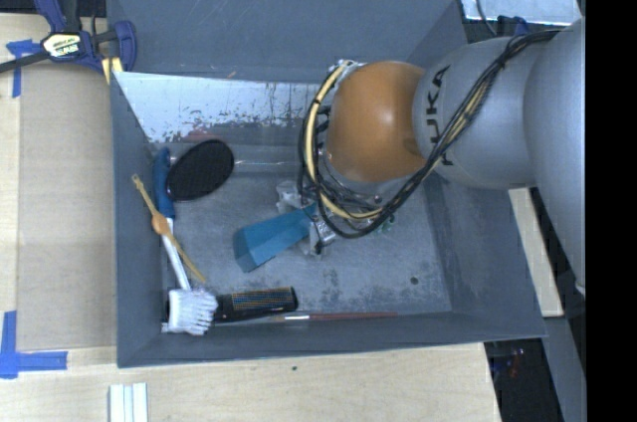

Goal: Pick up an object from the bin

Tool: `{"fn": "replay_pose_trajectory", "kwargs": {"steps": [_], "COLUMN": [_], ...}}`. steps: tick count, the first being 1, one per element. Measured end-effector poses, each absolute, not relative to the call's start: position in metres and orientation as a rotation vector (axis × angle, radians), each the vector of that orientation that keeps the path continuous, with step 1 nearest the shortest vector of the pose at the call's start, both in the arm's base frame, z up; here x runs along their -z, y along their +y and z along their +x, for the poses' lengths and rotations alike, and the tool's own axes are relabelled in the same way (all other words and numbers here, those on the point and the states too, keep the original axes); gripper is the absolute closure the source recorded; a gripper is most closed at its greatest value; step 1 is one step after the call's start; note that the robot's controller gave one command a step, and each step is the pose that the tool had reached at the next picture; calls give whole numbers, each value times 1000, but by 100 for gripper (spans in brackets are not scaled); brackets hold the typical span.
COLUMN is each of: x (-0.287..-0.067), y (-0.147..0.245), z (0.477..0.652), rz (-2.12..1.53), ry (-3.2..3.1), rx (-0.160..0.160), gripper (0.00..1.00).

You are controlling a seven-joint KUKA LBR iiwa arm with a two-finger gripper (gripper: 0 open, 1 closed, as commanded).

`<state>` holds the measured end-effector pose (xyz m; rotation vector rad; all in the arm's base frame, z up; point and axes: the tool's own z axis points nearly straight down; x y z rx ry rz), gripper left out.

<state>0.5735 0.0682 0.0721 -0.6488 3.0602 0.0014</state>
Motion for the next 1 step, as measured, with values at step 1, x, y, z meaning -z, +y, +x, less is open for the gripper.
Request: {"fn": "replay_pose_trajectory", "kwargs": {"steps": [1], "x": [-100], "y": [68], "z": [571], "rz": [-649], "ry": [3067], "rx": [-2], "gripper": [100]}}
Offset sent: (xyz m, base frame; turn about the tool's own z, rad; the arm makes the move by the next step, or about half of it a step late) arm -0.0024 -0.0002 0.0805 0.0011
